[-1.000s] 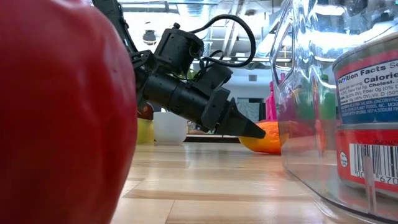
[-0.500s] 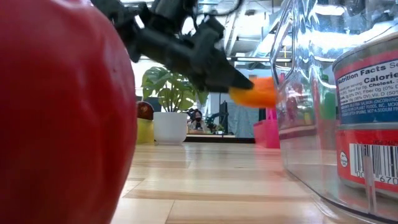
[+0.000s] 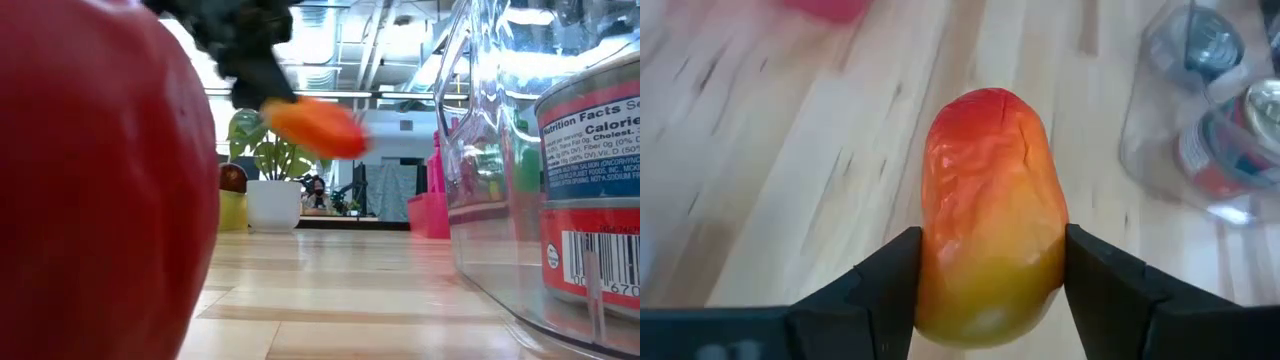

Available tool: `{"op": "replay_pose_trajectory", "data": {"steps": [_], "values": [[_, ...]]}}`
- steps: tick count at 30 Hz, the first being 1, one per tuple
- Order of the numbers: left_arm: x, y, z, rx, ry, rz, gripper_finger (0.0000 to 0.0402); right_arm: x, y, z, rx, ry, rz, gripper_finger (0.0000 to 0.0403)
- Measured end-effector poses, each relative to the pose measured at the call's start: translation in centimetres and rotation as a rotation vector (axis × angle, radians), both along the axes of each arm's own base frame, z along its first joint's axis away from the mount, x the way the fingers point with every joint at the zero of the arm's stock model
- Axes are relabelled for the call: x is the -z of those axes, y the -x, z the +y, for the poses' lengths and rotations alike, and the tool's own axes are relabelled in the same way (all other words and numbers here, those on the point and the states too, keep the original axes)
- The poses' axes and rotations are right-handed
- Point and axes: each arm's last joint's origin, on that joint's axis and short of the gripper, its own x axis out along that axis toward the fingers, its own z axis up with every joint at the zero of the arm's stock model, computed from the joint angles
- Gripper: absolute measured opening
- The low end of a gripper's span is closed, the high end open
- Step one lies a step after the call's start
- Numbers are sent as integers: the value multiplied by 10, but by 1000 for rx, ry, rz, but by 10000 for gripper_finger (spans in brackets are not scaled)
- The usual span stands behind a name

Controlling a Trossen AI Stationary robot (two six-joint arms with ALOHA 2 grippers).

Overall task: Pick & Place Food Item
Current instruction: Put the orange mango into the yellow bin

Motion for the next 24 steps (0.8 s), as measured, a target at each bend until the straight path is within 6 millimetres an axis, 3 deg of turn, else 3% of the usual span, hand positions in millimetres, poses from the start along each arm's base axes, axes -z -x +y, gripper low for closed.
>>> {"op": "replay_pose_trajectory", "data": {"steps": [14,18,24], "values": [[-29,73,7,-353,94,221,202,1,0,0,0,4,6,0],[-36,98,12,-501,41,257,199,1,0,0,0,7,8,0],[-53,125,23,-698,-125,164,202,1,0,0,0,7,7,0]]}}
